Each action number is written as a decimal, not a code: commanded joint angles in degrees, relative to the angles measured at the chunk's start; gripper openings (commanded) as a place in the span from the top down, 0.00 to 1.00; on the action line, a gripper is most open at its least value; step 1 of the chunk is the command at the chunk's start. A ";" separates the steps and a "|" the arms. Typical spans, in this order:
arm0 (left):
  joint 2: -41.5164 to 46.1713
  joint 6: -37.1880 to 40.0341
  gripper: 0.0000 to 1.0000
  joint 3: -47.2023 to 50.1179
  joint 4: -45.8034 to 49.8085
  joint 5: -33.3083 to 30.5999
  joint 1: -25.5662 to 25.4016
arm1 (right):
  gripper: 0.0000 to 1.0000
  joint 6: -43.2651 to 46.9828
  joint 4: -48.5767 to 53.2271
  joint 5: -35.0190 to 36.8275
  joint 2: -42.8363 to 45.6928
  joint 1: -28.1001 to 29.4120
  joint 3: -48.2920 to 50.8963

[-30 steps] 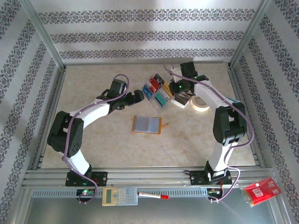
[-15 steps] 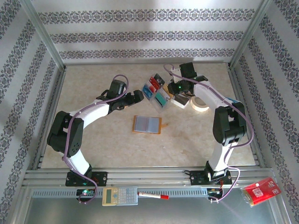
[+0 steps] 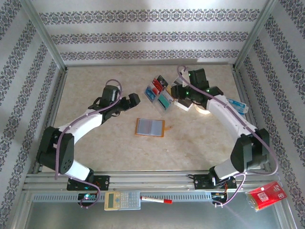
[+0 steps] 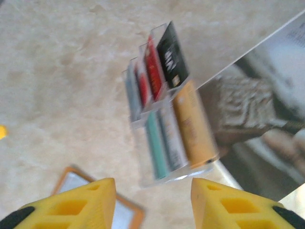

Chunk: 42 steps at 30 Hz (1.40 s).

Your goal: Take the credit cards out of the card holder

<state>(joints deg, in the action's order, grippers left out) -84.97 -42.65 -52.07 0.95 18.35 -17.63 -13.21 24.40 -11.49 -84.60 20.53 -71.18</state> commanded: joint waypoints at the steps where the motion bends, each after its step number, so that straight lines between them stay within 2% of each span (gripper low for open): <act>1: 3.10 -0.56 0.00 3.23 -1.60 -0.53 3.32 | 0.47 -9.30 -1.28 2.33 1.52 4.11 5.02; 7: 3.76 0.20 0.00 3.51 -1.65 -1.11 7.99 | 0.41 -15.99 -1.08 5.77 -2.26 12.99 6.83; 12: 4.05 2.51 0.00 4.87 -2.72 -3.64 8.36 | 0.38 -19.15 -0.21 7.00 -11.77 19.90 4.07; 17: 5.90 4.87 0.00 3.97 3.81 -6.00 8.40 | 0.34 -20.37 2.52 10.37 -19.41 24.43 -0.99; 25: 7.85 8.27 0.00 1.71 12.71 -5.82 8.83 | 0.33 -20.15 8.28 16.86 -26.54 26.44 -7.89; 37: 5.91 9.29 0.00 1.46 10.58 -1.59 9.10 | 0.34 -21.79 11.22 19.36 -29.63 26.66 -10.72; 42: 4.01 10.09 0.00 1.79 12.71 -0.67 9.10 | 0.34 -21.81 11.51 19.77 -30.86 27.28 -10.98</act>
<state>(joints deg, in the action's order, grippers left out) -79.83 -34.41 -49.54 11.38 16.23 -9.26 -34.59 34.11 6.28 -113.91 46.89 -80.86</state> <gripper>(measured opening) 0.998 0.658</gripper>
